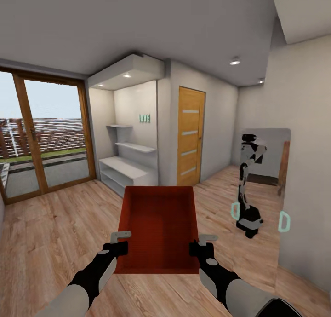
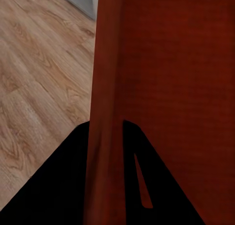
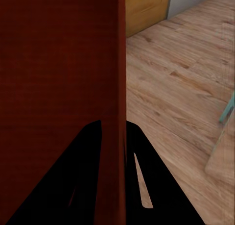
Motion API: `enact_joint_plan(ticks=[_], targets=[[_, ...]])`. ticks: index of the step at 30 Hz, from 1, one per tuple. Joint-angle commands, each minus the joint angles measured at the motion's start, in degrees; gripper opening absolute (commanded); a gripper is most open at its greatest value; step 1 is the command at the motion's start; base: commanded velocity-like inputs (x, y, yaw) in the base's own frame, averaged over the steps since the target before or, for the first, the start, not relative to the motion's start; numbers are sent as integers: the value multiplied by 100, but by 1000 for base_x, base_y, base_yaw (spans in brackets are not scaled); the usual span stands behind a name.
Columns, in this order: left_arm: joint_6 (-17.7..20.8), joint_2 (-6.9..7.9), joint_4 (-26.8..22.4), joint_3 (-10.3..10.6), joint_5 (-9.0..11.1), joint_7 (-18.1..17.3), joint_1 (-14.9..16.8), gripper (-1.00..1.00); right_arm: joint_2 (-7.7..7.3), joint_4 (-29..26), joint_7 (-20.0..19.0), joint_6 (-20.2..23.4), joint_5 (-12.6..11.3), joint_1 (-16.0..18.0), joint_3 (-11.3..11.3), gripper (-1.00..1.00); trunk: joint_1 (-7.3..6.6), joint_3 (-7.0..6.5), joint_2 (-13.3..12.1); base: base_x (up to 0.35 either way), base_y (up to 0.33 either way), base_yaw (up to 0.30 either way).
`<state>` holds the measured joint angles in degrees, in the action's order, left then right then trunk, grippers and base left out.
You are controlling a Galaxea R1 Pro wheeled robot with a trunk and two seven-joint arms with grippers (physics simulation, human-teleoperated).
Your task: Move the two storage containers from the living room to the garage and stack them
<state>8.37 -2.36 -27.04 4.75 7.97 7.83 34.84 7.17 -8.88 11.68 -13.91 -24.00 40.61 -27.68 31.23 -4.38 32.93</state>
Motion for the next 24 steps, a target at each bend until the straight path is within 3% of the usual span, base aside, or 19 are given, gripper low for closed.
enact_joint_plan(ticks=[1,24], targets=[[33,119,-30,-114,3,78,5,-100,-172,378,0,-15,-69,0,26,-100,5,1,3,322,0,3],[36,122,-26,-123,4,78,5,-100,-164,378,1,-15,-69,0,26,-100,5,1,3,322,0,0]])
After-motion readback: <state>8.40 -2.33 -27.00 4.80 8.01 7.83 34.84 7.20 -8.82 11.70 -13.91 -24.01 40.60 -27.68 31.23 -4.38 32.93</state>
